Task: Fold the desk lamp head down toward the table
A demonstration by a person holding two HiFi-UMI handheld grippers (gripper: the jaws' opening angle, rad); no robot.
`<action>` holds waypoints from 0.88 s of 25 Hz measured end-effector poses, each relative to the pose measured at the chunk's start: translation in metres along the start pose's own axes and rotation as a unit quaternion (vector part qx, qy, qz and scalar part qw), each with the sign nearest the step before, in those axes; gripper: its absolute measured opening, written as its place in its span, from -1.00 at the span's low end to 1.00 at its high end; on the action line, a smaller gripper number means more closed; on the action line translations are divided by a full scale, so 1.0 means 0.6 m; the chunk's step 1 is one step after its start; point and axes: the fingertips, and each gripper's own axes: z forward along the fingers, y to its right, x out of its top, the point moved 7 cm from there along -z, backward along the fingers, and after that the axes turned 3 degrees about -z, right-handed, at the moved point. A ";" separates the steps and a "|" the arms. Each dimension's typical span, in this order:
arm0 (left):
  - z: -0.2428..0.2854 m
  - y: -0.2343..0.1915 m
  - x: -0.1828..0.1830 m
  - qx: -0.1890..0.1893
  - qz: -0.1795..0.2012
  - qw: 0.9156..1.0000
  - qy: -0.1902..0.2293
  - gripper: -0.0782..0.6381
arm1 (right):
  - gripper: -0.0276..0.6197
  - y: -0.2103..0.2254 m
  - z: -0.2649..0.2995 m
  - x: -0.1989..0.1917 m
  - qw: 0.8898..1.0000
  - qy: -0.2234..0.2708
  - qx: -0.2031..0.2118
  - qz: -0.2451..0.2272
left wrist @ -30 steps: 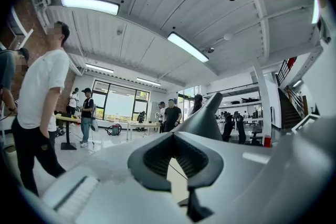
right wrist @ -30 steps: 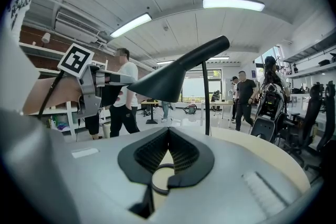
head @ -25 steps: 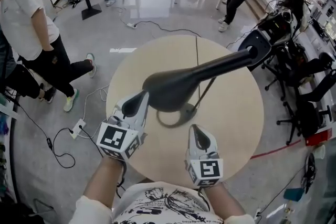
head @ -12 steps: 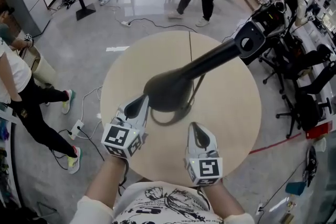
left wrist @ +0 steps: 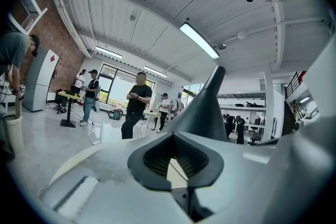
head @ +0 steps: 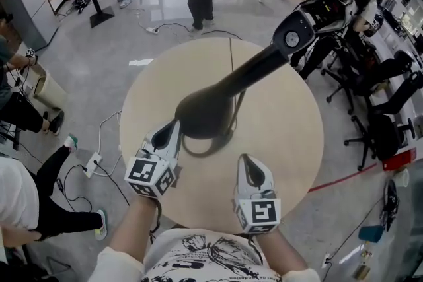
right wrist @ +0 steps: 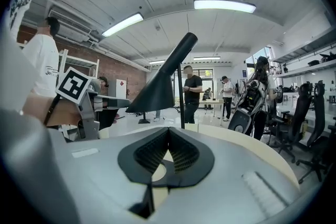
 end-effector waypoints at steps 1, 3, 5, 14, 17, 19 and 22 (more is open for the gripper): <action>0.000 0.005 0.000 0.001 0.009 1.000 -0.003 -0.77 | -0.89 0.004 -0.003 -0.001 1.000 0.000 0.001 -0.001; -0.006 0.017 0.001 0.009 0.031 0.999 -0.002 -0.77 | -0.89 0.012 -0.012 -0.004 1.000 0.000 0.005 0.000; -0.018 0.030 0.011 0.019 0.043 0.999 0.014 -0.77 | -0.89 0.019 -0.021 -0.004 1.000 0.001 0.009 0.000; -0.101 0.108 0.060 0.021 0.053 0.997 0.051 -0.77 | -0.89 0.027 -0.036 0.026 0.999 0.023 0.042 -0.011; -0.133 0.153 0.027 0.034 0.040 0.997 0.048 -0.77 | -0.89 0.028 -0.056 0.027 0.997 0.029 0.064 -0.014; -0.149 0.184 0.000 0.041 0.031 0.998 0.038 -0.77 | -0.89 0.030 -0.074 0.025 0.996 0.032 0.077 -0.015; -0.165 0.232 -0.034 0.050 0.020 0.998 0.028 -0.77 | -0.89 0.040 -0.104 0.018 0.994 0.034 0.100 -0.017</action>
